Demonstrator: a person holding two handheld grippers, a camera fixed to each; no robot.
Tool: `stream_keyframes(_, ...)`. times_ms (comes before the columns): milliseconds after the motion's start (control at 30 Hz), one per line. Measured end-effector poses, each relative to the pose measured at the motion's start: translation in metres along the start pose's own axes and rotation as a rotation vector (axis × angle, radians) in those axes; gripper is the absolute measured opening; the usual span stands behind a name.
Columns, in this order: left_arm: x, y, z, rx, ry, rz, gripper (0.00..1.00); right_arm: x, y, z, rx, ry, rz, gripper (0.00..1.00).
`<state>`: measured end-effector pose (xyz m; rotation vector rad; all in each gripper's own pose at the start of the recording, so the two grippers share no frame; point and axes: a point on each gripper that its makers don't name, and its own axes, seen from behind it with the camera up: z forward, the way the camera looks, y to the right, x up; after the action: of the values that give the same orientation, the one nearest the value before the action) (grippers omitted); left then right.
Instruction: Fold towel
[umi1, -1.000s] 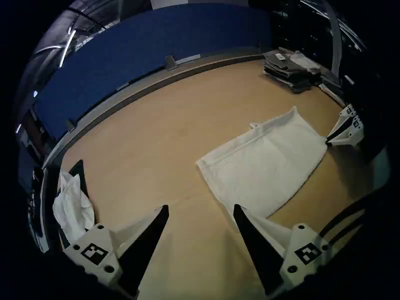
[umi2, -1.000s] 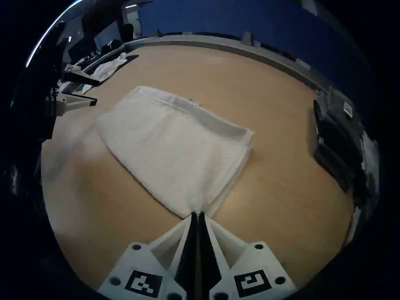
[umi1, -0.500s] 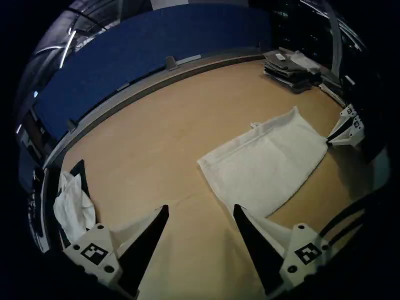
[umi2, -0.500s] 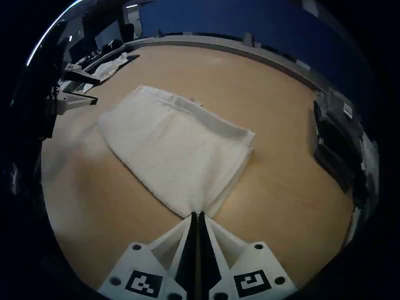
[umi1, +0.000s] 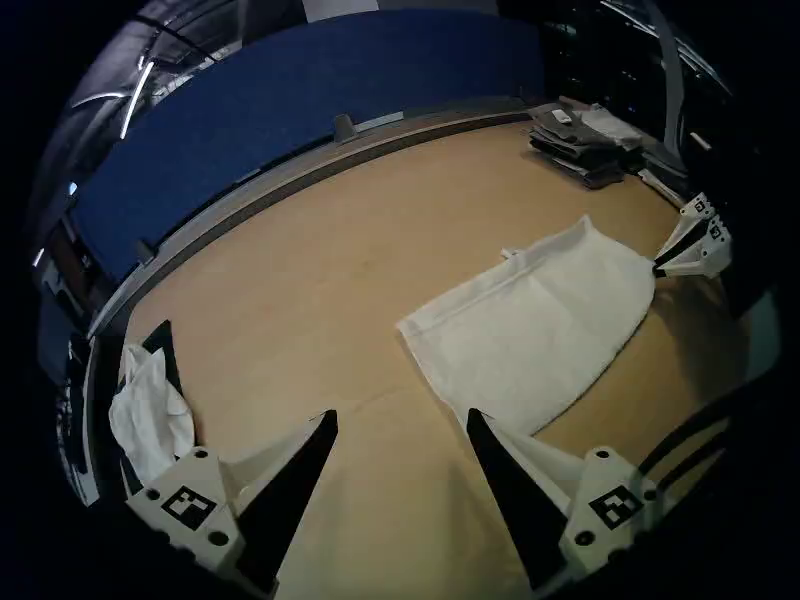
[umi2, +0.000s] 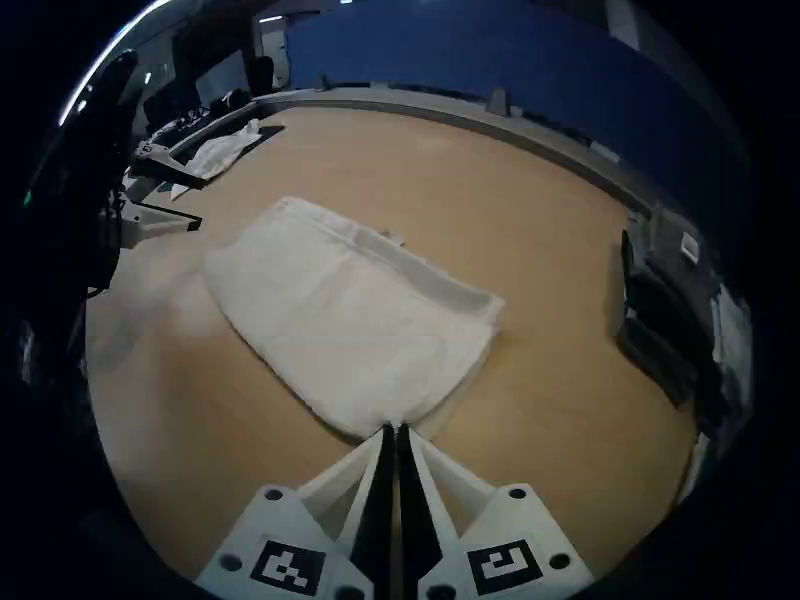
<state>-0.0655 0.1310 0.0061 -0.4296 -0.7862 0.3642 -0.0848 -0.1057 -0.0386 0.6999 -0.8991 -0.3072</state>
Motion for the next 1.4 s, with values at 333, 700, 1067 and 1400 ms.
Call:
stream_keyframes(333, 0.002, -0.003, -0.004, 0.007, 0.009, -0.003, 0.96, 0.024, -0.005, -0.005, 0.007, 0.029, -0.039, 0.03)
stream_keyframes(700, -0.001, -0.003, -0.005, 0.007, 0.007, 0.001, 0.96, 0.002, -0.004, -0.004, 0.002, -0.005, -0.031, 0.03)
stream_keyframes(1067, 0.004, 0.000, -0.006, 0.007, 0.013, 0.006, 0.96, 0.014, -0.005, -0.007, 0.001, 0.018, -0.039, 0.03)
stream_keyframes(1400, 0.002, -0.009, -0.018, 0.023, 0.028, -0.014, 0.96, 0.087, -0.027, -0.004, 0.033, 0.091, -0.126, 0.03)
